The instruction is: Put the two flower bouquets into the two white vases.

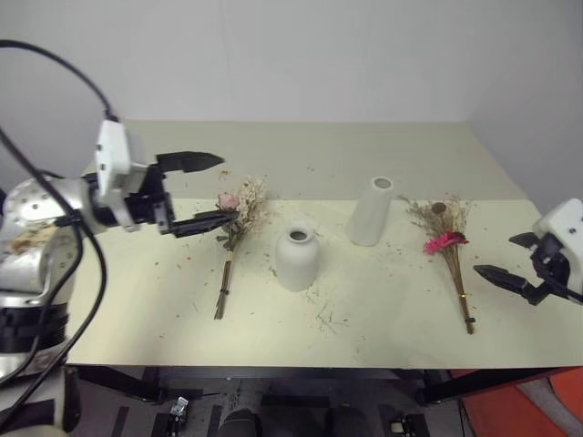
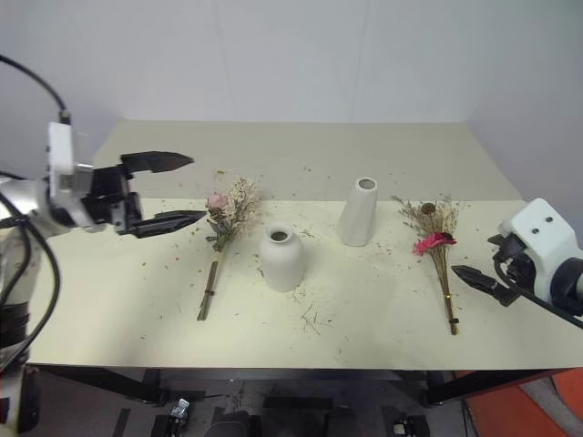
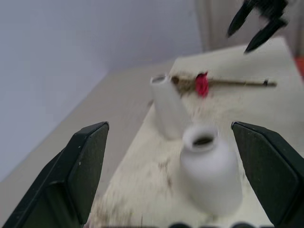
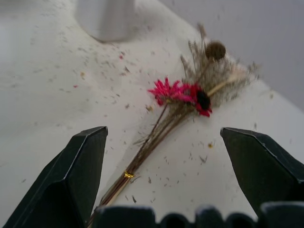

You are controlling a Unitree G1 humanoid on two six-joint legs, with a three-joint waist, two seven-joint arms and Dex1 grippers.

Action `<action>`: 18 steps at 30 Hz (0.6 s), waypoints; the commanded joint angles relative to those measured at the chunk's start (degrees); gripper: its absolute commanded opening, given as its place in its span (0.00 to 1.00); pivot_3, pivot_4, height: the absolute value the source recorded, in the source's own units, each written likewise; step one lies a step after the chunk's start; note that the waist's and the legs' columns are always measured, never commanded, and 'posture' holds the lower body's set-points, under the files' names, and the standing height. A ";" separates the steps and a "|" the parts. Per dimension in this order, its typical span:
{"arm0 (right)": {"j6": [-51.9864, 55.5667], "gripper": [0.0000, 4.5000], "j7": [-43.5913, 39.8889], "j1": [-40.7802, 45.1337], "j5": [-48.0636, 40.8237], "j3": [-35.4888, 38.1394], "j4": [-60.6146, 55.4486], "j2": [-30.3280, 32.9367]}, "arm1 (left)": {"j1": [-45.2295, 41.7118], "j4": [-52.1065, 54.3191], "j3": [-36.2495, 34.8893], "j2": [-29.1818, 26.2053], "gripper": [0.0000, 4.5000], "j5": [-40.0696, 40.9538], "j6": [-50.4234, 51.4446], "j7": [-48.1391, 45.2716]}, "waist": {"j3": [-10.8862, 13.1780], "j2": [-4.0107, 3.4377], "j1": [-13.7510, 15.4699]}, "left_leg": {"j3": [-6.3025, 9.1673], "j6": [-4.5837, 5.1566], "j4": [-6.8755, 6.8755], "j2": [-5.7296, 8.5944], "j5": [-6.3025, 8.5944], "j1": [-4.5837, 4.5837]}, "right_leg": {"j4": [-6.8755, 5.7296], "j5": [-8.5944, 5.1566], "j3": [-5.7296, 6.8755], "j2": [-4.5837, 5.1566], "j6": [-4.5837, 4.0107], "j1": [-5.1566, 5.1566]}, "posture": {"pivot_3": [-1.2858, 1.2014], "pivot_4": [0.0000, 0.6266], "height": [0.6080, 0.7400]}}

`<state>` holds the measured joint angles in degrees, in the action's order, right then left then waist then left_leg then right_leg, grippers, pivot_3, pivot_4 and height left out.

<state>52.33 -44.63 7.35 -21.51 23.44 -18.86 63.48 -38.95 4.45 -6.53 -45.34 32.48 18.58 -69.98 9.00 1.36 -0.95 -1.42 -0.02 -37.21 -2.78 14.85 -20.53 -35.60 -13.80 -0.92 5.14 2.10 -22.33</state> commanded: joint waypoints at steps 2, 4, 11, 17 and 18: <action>12.50 0.99 10.24 17.05 2.41 -8.76 10.34 -4.74 | -6.52 -4.89 6.13 4.83 1.00 -3.97 -4.93 -2.69 | 0.04 0.05 -0.56 | 0.00 0.01 -0.04 0.01 0.00 -0.06 | 0.01 0.01 -0.03 -0.02 -0.01 -0.05 | 0.52 0.24 1.00; 15.52 0.99 11.59 21.48 2.80 -11.66 13.49 -6.18 | -8.17 -7.28 7.46 6.05 1.00 -5.62 -6.68 -3.49 | 0.03 0.04 -0.59 | 0.03 0.01 -0.01 0.01 0.00 -0.17 | -0.01 0.01 -0.02 -0.02 -0.02 -0.16 | 0.52 0.24 1.00; 22.96 0.99 15.06 30.09 4.46 -18.87 22.25 -10.97 | -10.65 -11.65 9.10 9.02 1.00 -7.50 -9.37 -5.58 | -0.01 -0.04 0.05 | 0.03 0.06 -0.16 0.00 0.00 -0.90 | -0.29 0.04 0.00 -0.01 -0.01 -0.86 | 0.52 0.24 1.00; 22.92 0.91 16.14 31.23 4.39 -18.97 26.57 -12.98 | -9.41 -11.15 8.71 8.85 1.00 -7.96 -9.51 -6.16 | -0.01 -0.05 0.30 | 0.04 0.13 -0.27 0.01 0.04 -0.97 | -0.25 0.05 0.04 0.01 0.02 -0.85 | 0.52 0.24 1.00; 22.99 0.86 16.01 31.29 4.35 -19.25 26.95 -12.97 | -9.26 -10.98 8.68 8.78 1.00 -7.98 -9.38 -6.10 | -0.01 -0.05 0.26 | 0.04 0.13 -0.30 0.00 0.05 -0.97 | -0.24 0.05 0.04 0.01 0.02 -0.85 | 0.52 0.24 1.00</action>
<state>75.01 -29.20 37.33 -17.99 3.04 7.90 50.15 -47.68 -7.74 3.32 -36.01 24.56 10.04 -76.02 8.99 1.31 -0.70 -1.38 0.12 -37.53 -2.78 14.89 -21.50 -35.82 -13.75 -0.89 5.15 2.13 -23.19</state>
